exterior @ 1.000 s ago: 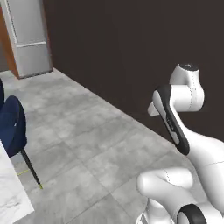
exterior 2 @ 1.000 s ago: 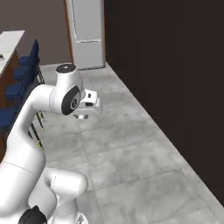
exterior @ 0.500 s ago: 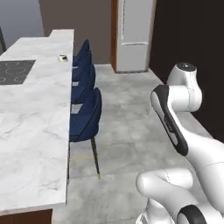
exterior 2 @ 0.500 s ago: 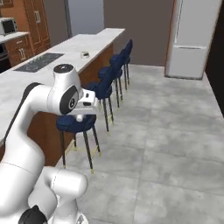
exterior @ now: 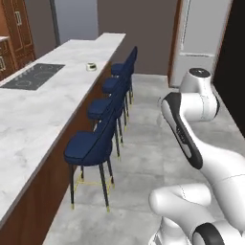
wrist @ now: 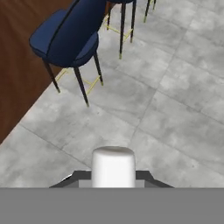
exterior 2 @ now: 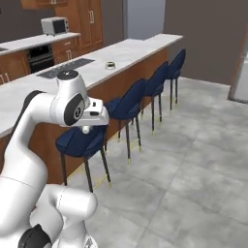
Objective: Pick up the marshmallow and place it in the cup of hot chocolate on the dining counter.
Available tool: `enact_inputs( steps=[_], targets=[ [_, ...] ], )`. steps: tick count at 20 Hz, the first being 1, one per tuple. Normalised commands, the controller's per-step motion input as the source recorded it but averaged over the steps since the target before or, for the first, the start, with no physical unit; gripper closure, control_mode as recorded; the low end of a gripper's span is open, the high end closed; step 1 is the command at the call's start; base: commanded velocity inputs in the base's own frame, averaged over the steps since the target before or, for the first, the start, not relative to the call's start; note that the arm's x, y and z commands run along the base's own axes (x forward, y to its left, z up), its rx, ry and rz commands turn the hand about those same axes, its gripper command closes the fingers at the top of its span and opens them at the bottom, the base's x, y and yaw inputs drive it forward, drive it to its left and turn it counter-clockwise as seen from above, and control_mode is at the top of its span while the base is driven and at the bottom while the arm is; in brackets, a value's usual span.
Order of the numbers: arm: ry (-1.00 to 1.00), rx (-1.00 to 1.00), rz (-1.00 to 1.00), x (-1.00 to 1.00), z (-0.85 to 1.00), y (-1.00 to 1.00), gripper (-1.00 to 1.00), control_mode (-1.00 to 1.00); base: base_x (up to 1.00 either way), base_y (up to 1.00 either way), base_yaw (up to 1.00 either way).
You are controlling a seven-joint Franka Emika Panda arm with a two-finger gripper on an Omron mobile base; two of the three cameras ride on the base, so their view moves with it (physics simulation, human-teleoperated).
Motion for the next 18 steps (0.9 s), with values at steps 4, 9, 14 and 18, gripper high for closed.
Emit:
enact_inputs(
  steps=[4, 9, 14, 18],
  targets=[
    [0.0, 0.0, 0.0, 0.0, 0.0, 0.0, 1.0, 1.0, 0.59, -1.0, 0.52],
    [0.0, 0.0, 0.0, 0.0, 0.0, 0.0, 1.0, 1.0, 0.46, -0.95, 0.54],
    [0.0, 0.0, 0.0, 0.0, 0.0, 0.0, 1.0, 1.0, 0.5, -0.63, 0.71],
    [0.0, 0.0, 0.0, 0.0, 0.0, 0.0, 1.0, 1.0, 0.62, -0.6, 0.72]
  ],
)
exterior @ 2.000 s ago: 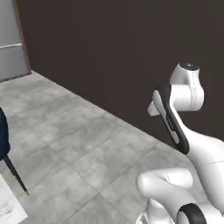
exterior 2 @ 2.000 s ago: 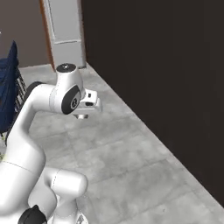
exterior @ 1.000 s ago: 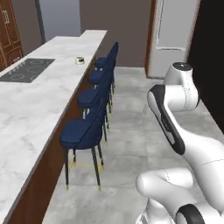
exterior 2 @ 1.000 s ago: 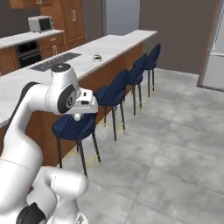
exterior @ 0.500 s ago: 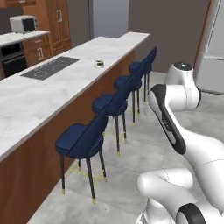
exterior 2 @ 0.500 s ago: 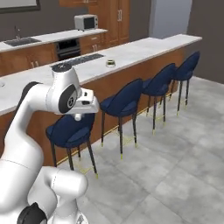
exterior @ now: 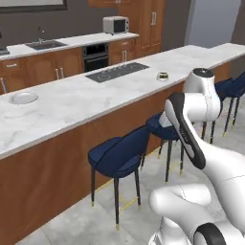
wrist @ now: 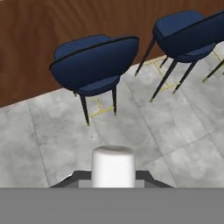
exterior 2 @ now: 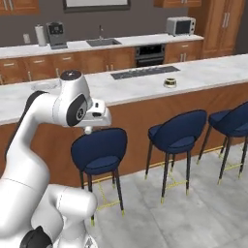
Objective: Pick up the marshmallow and place it in the cup of hot chocolate on the dining counter.
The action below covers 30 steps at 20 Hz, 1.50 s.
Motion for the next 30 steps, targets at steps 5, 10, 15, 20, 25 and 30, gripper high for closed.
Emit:
enact_inputs(
  steps=[5, 10, 15, 20, 25, 30],
  targets=[
    [0.0, 0.0, 0.0, 0.0, 0.0, 0.0, 1.0, 1.0, 0.58, -0.93, 0.55],
    [0.0, 0.0, 0.0, 0.0, 0.0, 0.0, 1.0, 1.0, 0.14, -1.0, 0.35],
    [0.0, 0.0, 0.0, 0.0, 0.0, 0.0, 1.0, 1.0, 0.13, -1.0, 0.09],
    [0.0, 0.0, 0.0, 0.0, 0.0, 0.0, 1.0, 1.0, 0.39, -0.84, 0.05],
    [0.0, 0.0, 0.0, 0.0, 0.0, 0.0, 1.0, 1.0, 0.75, -0.11, 0.02],
    [0.0, 0.0, 0.0, 0.0, 0.0, 0.0, 1.0, 1.0, 0.75, 0.0, 0.11]
  ],
)
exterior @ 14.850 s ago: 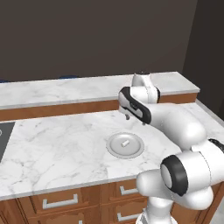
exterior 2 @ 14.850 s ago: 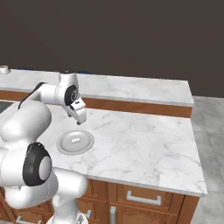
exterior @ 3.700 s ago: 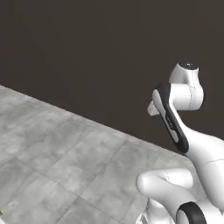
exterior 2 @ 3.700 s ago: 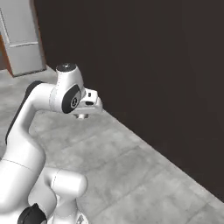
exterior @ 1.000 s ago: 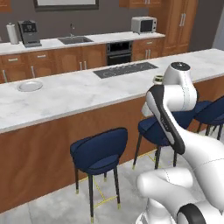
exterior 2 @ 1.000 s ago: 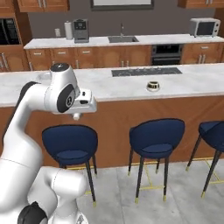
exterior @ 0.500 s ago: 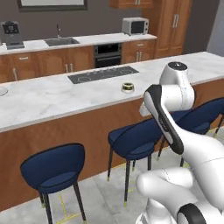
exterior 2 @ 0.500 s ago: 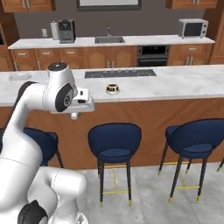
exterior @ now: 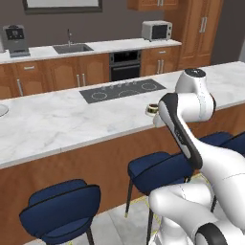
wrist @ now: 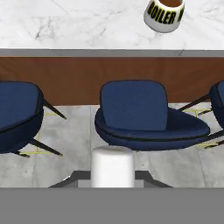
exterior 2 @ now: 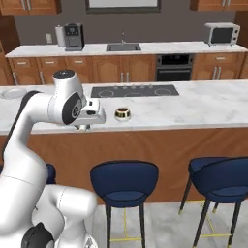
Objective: Pick up the marshmallow and place it in the cup of hot chocolate on the dining counter.
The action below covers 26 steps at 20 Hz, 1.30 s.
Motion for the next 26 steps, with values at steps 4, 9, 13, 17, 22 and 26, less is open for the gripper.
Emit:
enact_inputs(
  steps=[4, 9, 13, 17, 22, 26],
  targets=[
    [0.0, 0.0, 0.0, 0.0, 0.0, 0.0, 1.0, 1.0, 0.77, -0.15, 0.13],
    [0.0, 0.0, 0.0, 0.0, 0.0, 0.0, 1.0, 1.0, 0.61, -0.12, 0.09],
    [0.0, 0.0, 0.0, 0.0, 0.0, 0.0, 1.0, 1.0, 0.17, 0.0, 0.02],
    [0.03, 0.01, 0.0, 0.15, 0.0, -0.06, 1.0, -1.0, 0.0, 0.0, 0.0],
    [0.13, 0.0, 0.0, 0.56, 0.02, -0.32, 1.0, -1.0, 0.0, 0.0, 0.0],
    [0.12, 0.0, 0.0, 0.78, 0.0, -0.17, 1.0, -1.0, 0.0, 0.0, 0.0]
  ],
)
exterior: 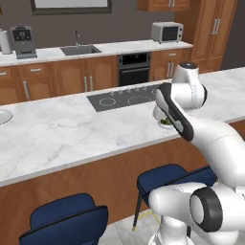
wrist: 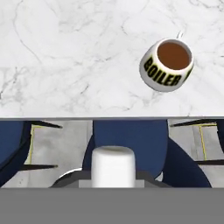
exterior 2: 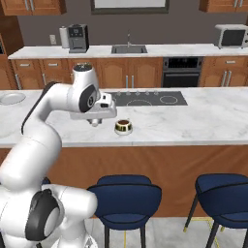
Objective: Pick up the marshmallow and place it in the cup of hot chocolate on the dining counter.
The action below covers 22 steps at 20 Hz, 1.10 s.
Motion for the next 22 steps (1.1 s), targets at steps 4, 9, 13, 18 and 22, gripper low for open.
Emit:
enact_inputs(
  steps=[4, 9, 13, 18, 22],
  targets=[
    [0.12, 0.02, 0.0, 0.89, -0.04, -0.22, 1.0, -1.0, 0.0, 0.0, 0.0],
    [0.0, 0.01, 0.0, 0.72, -0.15, -0.15, 1.0, -1.0, 0.0, 0.0, 0.0],
    [0.0, 0.0, 0.0, 0.76, -0.22, -0.26, 1.0, -1.0, 0.0, 0.0, 0.0],
    [0.0, 0.0, 0.0, 0.38, -0.13, -0.31, 1.0, -1.0, 0.0, 0.0, 0.0],
    [-0.02, 0.0, 0.0, -0.14, 0.0, -0.21, 1.0, -1.0, 0.0, 0.0, 0.0]
  ],
)
